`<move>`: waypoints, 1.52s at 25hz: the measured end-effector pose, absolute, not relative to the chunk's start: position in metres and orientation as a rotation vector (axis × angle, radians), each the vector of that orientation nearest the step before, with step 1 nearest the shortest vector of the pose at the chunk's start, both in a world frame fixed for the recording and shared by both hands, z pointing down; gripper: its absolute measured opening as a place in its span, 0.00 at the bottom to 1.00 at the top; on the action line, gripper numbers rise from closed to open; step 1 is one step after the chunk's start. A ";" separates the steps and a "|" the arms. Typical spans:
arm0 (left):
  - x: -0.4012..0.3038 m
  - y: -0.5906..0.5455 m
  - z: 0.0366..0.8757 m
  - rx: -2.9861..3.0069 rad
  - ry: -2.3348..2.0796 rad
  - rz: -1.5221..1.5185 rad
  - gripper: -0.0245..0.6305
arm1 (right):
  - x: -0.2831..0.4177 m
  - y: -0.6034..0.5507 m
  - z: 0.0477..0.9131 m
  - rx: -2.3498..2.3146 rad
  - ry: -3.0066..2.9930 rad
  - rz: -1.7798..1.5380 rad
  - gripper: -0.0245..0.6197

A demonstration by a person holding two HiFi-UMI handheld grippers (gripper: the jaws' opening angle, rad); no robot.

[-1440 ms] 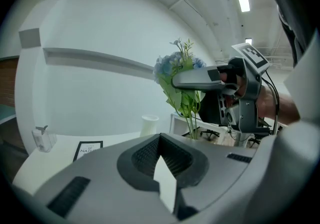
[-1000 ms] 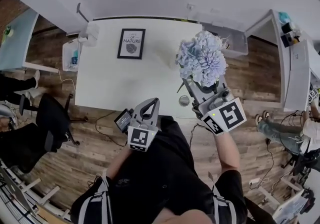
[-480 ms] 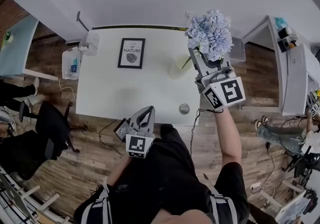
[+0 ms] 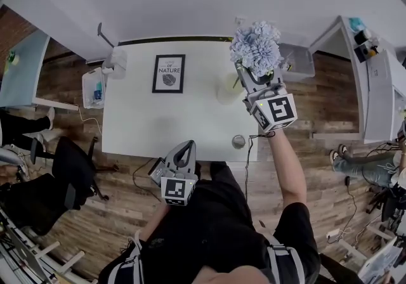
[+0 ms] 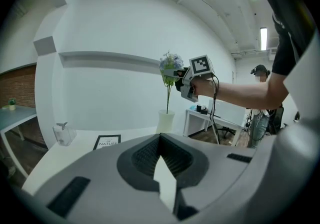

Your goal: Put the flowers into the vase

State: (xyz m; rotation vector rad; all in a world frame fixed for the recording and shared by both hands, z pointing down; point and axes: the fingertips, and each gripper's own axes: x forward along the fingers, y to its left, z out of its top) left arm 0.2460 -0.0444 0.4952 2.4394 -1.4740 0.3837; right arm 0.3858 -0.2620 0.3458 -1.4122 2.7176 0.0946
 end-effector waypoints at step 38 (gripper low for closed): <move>0.246 -0.054 0.510 2.439 -1.431 0.454 0.05 | 0.368 -0.252 0.490 -1.586 2.880 0.169 0.41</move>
